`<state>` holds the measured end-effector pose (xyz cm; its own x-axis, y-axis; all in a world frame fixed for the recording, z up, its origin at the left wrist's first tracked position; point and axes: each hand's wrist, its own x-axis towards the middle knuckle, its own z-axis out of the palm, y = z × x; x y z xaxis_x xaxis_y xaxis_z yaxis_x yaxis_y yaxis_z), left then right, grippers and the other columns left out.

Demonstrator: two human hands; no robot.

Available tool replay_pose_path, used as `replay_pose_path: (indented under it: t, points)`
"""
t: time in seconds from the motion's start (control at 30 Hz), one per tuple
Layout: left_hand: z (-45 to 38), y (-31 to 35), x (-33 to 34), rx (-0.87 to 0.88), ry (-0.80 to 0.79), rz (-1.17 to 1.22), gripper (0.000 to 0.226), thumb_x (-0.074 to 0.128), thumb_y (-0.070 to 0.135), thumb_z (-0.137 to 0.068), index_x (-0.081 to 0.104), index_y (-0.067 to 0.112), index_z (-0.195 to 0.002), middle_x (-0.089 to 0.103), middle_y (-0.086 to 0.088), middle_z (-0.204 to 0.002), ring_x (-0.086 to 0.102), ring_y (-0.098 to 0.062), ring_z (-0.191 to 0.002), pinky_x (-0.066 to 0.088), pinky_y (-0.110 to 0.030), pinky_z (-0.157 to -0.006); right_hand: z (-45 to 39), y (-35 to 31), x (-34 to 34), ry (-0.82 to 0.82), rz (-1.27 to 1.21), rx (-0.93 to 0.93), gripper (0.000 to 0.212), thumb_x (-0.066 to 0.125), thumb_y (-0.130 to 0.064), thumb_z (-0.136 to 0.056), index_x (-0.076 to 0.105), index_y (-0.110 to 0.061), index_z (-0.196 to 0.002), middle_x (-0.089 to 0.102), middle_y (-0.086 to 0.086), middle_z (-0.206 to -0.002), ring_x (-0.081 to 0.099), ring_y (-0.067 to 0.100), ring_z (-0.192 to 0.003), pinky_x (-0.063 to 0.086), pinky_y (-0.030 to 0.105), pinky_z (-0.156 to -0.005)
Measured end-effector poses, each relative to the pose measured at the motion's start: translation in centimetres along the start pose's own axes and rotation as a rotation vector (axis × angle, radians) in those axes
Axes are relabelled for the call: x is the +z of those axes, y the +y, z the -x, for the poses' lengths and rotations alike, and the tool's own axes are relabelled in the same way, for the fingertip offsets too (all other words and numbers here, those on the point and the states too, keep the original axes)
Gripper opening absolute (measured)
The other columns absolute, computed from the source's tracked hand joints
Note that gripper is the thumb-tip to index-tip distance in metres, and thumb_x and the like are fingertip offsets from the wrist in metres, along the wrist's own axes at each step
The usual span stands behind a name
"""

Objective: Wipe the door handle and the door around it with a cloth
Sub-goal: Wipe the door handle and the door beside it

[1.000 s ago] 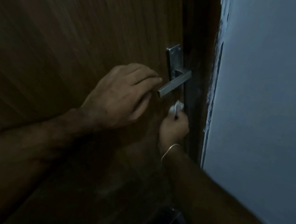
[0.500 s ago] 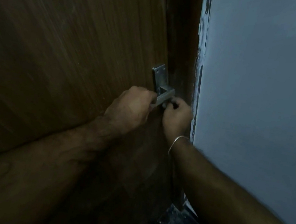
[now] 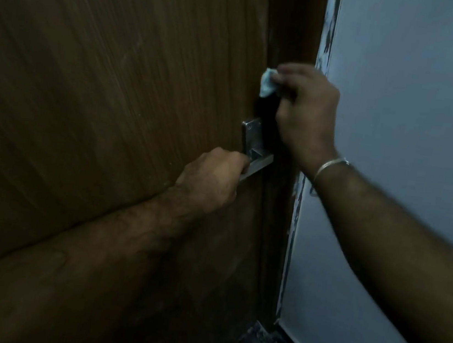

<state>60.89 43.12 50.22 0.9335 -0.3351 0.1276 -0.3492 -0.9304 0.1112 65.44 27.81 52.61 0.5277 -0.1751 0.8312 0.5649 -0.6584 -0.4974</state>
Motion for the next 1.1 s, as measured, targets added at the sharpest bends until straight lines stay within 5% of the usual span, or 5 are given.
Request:
replay_pose_path:
  t: [0.13, 0.43, 0.63, 0.8, 1.1]
  points:
    - [-0.1, 0.0, -0.2, 0.030, -0.025, -0.002, 0.030, 0.060, 0.016, -0.092, 0.055, 0.021, -0.122, 0.061, -0.001, -0.113, 0.059, -0.015, -0.097, 0.050, -0.028, -0.074, -3.7, -0.2, 0.9, -0.101, 0.241, -0.260, 0.018, 0.059, -0.008, -0.091, 0.069, -0.003, -0.105, 0.062, 0.013, -0.116, 0.057, 0.024, -0.105, 0.050, 0.026, -0.090]
    - [-0.5, -0.4, -0.4, 0.082, -0.046, -0.073, 0.035, 0.061, 0.022, -0.091, 0.052, 0.025, -0.126, 0.060, 0.001, -0.112, 0.059, -0.014, -0.093, 0.050, -0.028, -0.070, -0.5, 0.1, 3.3, -0.223, 0.299, -0.142, 0.017, 0.064, -0.001, -0.087, 0.062, -0.001, -0.104, 0.054, 0.015, -0.119, 0.053, 0.025, -0.105, 0.051, 0.031, -0.090]
    - [-0.4, -0.8, -0.2, 0.131, 0.022, -0.088, 0.031, 0.061, 0.024, -0.091, 0.055, 0.026, -0.121, 0.060, 0.005, -0.102, 0.051, -0.006, -0.080, 0.032, -0.017, -0.055, -2.5, -1.3, 3.5, -0.085, 0.203, -0.114, 0.020, 0.059, -0.001, -0.089, 0.064, -0.003, -0.109, 0.055, 0.013, -0.125, 0.052, 0.023, -0.113, 0.043, 0.024, -0.101]
    - [-0.1, -0.5, -0.5, 0.152, 0.019, -0.114, 0.034, 0.061, 0.022, -0.092, 0.053, 0.025, -0.125, 0.061, 0.002, -0.109, 0.057, -0.011, -0.090, 0.043, -0.025, -0.065, -0.8, -0.4, 3.5, -0.150, 0.105, -0.061, 0.022, 0.054, -0.006, -0.094, 0.059, -0.005, -0.116, 0.050, 0.009, -0.126, 0.048, 0.001, -0.112, 0.045, 0.025, -0.102]
    - [0.2, -0.6, -0.9, 0.137, -0.031, -0.115, 0.028, 0.060, 0.025, -0.093, 0.056, 0.022, -0.121, 0.063, 0.000, -0.113, 0.061, -0.016, -0.098, 0.054, -0.034, -0.082, 0.6, -2.8, 5.3, -0.045, 0.026, 0.109, 0.040, 0.048, -0.014, -0.097, 0.048, -0.003, -0.135, 0.042, 0.012, -0.143, 0.041, 0.017, -0.123, 0.039, 0.021, -0.102]
